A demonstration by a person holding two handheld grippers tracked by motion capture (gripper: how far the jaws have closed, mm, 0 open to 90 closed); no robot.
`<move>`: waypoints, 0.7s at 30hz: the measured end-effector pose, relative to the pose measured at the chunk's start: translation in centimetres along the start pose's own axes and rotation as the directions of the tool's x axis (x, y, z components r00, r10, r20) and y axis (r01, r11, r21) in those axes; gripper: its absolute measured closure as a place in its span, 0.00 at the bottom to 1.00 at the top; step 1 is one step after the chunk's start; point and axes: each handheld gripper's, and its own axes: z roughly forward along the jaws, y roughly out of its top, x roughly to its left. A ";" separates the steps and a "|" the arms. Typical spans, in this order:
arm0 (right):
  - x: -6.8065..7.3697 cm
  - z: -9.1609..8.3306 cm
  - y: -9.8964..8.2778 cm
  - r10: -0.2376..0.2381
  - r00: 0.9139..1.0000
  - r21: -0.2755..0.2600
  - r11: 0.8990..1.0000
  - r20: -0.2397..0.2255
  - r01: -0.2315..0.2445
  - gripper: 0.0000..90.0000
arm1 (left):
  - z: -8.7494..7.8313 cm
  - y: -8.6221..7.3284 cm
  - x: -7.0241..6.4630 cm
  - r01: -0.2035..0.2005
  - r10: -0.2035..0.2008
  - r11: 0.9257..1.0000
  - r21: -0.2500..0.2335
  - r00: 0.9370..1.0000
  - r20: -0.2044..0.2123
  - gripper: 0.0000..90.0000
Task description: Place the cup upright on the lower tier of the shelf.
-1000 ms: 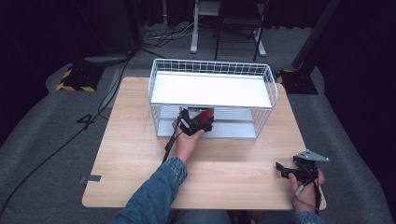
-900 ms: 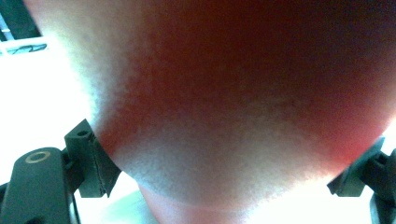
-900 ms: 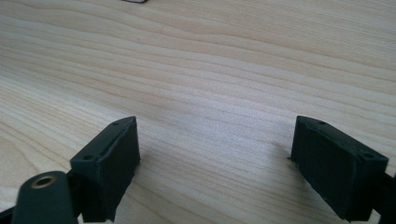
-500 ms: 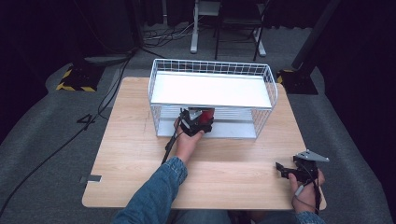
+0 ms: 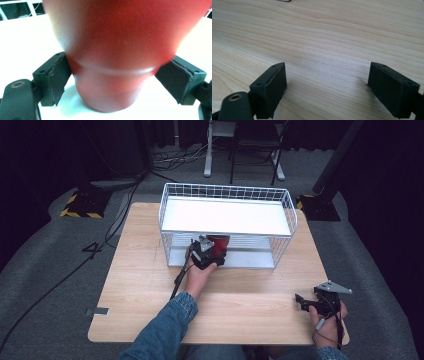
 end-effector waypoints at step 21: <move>-0.1 0.0 0.0 0.007 1.000 0.004 1.000 -0.006 -0.007 0.17 | -6.7 -0.4 -0.4 -0.015 0.015 0.999 -0.030 1.000 0.015 0.17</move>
